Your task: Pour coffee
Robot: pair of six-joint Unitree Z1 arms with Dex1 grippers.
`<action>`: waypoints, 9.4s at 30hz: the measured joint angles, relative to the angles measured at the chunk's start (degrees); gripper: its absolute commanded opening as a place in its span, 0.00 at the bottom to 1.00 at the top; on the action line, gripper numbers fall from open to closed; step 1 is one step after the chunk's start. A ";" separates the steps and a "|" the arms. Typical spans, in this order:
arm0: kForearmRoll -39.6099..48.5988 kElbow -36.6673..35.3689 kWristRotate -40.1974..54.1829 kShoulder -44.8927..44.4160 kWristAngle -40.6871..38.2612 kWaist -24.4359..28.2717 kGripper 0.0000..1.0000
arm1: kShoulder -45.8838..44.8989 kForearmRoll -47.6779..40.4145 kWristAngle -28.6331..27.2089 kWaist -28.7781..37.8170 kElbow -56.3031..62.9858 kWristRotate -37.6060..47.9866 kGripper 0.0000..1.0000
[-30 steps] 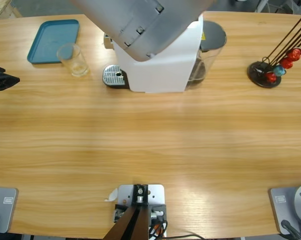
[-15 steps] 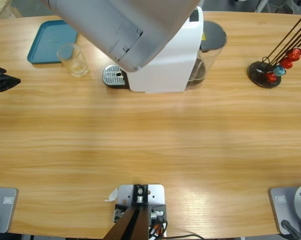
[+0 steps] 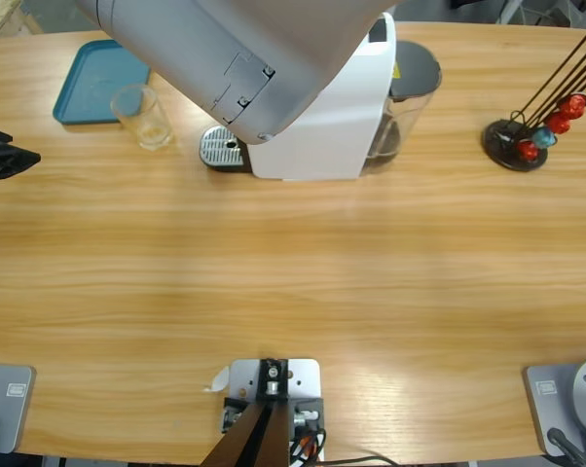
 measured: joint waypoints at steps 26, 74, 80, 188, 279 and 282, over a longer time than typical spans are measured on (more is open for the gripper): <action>0.84 0.00 -0.10 -0.01 0.00 -0.01 0.76 | -2.99 3.53 2.82 0.35 2.80 2.48 0.99; -28.94 8.09 1.79 25.53 0.43 9.12 0.95 | -40.31 4.10 35.17 -3.46 47.54 16.39 0.95; -36.71 8.19 2.65 32.48 0.72 9.14 0.95 | -40.64 4.00 35.43 -3.52 48.06 16.39 0.95; -41.63 -2.80 17.06 45.59 -7.64 -0.03 1.00 | -42.88 0.05 38.73 -9.65 51.43 15.32 0.95; -3.94 6.78 -0.48 5.85 -0.78 -0.55 0.95 | -9.60 27.12 56.46 -32.47 -10.07 -3.93 0.00; -3.94 6.78 -0.48 5.85 -0.78 -0.55 0.95 | -9.60 27.12 56.46 -32.56 -9.59 -3.93 0.00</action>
